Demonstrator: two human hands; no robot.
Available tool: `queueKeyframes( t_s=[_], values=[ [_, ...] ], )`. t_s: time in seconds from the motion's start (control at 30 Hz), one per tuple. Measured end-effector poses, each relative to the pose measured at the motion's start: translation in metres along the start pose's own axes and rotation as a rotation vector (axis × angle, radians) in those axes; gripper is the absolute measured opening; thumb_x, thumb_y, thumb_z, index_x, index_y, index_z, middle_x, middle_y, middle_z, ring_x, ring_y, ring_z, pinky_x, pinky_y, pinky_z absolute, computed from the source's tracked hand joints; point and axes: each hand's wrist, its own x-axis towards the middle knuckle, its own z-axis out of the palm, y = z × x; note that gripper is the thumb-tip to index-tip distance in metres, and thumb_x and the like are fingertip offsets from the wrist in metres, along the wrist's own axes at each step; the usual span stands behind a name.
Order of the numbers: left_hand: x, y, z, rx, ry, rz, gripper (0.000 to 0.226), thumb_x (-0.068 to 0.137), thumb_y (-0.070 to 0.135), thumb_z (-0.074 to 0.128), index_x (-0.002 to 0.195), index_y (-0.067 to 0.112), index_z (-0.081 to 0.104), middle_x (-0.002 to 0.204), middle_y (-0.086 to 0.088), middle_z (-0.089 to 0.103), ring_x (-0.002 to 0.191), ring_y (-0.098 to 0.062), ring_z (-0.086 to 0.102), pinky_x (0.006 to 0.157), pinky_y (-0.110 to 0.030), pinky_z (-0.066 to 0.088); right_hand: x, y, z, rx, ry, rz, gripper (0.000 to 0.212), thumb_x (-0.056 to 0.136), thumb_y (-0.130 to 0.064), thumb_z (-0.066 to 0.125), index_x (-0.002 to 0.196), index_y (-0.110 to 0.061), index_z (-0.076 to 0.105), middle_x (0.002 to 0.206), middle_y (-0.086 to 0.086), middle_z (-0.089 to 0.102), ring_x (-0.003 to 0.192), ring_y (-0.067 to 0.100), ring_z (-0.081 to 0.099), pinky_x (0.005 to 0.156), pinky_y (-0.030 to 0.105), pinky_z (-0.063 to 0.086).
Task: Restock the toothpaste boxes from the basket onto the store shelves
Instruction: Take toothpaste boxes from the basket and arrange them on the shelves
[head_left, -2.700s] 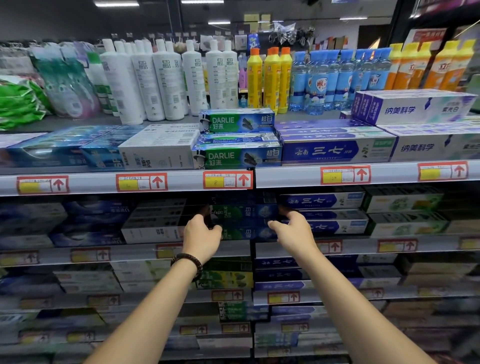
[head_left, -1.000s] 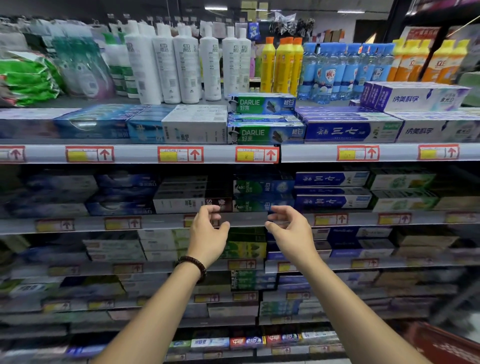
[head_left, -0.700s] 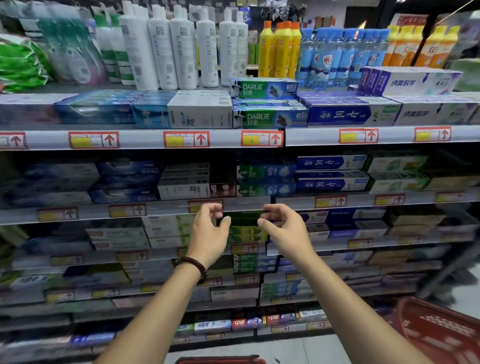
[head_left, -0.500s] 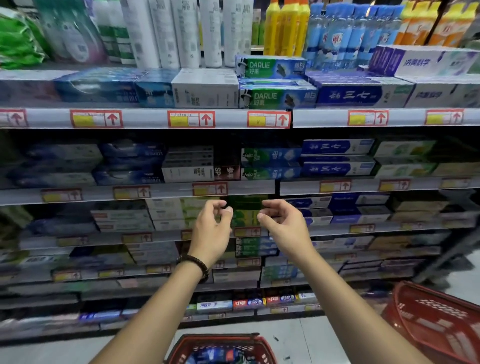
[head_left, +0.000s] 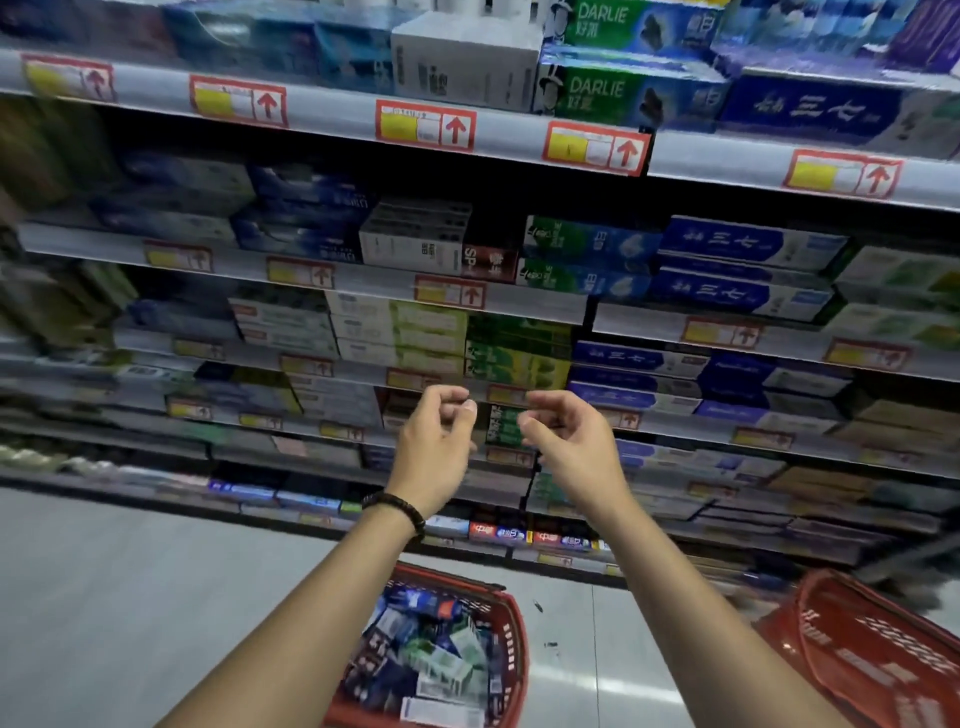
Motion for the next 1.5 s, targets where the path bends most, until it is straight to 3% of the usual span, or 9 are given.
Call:
queueKeyframes(
  t_s=[0.27,0.43,0.53,0.6,0.8,0.97,1.17,1.33,1.5],
  values=[
    [-0.05,-0.032,0.017,0.03,0.086,-0.1,0.015,0.108,0.035,0.054,0.12,0.029,0.058,0.107,0.01,0.068,0.074,-0.004,0.072,0.069,-0.025,0.053,-0.024,0.039,-0.004,0.036,-0.129,0.061,0.024,0.097,-0.025,0.075,0.121,-0.026,0.071,0.1,-0.002,0.076,0.094,0.014,0.074,0.087,0.038,0.063],
    [-0.077,-0.054,0.025,0.038,0.102,-0.169,0.015,0.106,0.037,0.056,0.12,0.03,0.059,0.104,0.01,0.07,0.076,-0.009,0.073,0.071,-0.033,0.058,-0.042,0.06,-0.001,0.054,-0.185,0.132,0.021,0.098,-0.023,0.075,0.119,-0.026,0.071,0.103,0.002,0.075,0.093,0.017,0.075,0.07,0.022,0.056],
    [-0.087,-0.069,0.025,0.048,0.087,-0.192,0.015,0.106,0.035,0.057,0.12,0.029,0.06,0.106,0.008,0.07,0.076,-0.009,0.074,0.066,-0.022,0.053,-0.051,0.072,0.004,0.069,-0.195,0.164,0.02,0.097,-0.025,0.075,0.116,-0.028,0.072,0.101,0.002,0.075,0.091,0.02,0.075,0.076,0.031,0.062],
    [-0.09,-0.079,0.023,0.057,0.096,-0.205,0.015,0.106,0.034,0.057,0.12,0.028,0.06,0.107,0.008,0.07,0.074,-0.007,0.073,0.066,-0.024,0.051,-0.056,0.08,0.009,0.06,-0.193,0.177,0.02,0.097,-0.024,0.076,0.117,-0.028,0.072,0.097,0.0,0.075,0.09,0.016,0.074,0.082,0.036,0.064],
    [-0.093,-0.115,0.023,0.078,0.043,-0.241,0.018,0.106,0.036,0.056,0.122,0.029,0.06,0.108,0.009,0.07,0.075,-0.009,0.073,0.072,-0.032,0.059,-0.069,0.107,0.027,0.049,-0.157,0.241,0.023,0.096,-0.022,0.077,0.117,-0.027,0.072,0.097,-0.001,0.076,0.088,0.01,0.074,0.073,0.025,0.056],
    [-0.095,-0.156,0.032,0.129,-0.045,-0.222,0.018,0.106,0.028,0.058,0.122,0.024,0.062,0.107,0.008,0.069,0.086,-0.01,0.07,0.069,-0.01,0.047,-0.088,0.15,0.043,0.03,-0.127,0.308,0.024,0.095,-0.015,0.076,0.116,-0.027,0.073,0.095,-0.001,0.077,0.088,0.014,0.074,0.077,0.03,0.06],
    [-0.101,-0.218,0.04,0.12,-0.113,-0.272,0.018,0.107,0.03,0.056,0.124,0.027,0.059,0.111,0.008,0.067,0.088,-0.015,0.073,0.081,-0.034,0.059,-0.121,0.21,0.061,0.018,-0.087,0.455,0.019,0.097,-0.016,0.075,0.114,-0.025,0.073,0.092,-0.005,0.077,0.091,0.019,0.076,0.073,0.034,0.064],
    [-0.106,-0.262,0.046,0.144,-0.143,-0.289,0.019,0.106,0.026,0.059,0.124,0.022,0.059,0.105,0.014,0.066,0.089,-0.012,0.071,0.07,-0.013,0.05,-0.14,0.262,0.071,-0.047,-0.079,0.532,0.018,0.097,-0.019,0.073,0.115,-0.025,0.072,0.092,-0.004,0.078,0.089,0.012,0.075,0.066,0.022,0.057],
    [-0.115,-0.296,0.059,0.156,-0.161,-0.352,0.017,0.104,0.028,0.06,0.121,0.025,0.059,0.103,0.016,0.066,0.084,-0.014,0.07,0.072,-0.026,0.054,-0.151,0.304,0.076,-0.044,-0.044,0.604,0.019,0.098,-0.013,0.072,0.114,-0.022,0.072,0.09,-0.003,0.078,0.087,0.004,0.073,0.06,0.015,0.054]
  ],
)
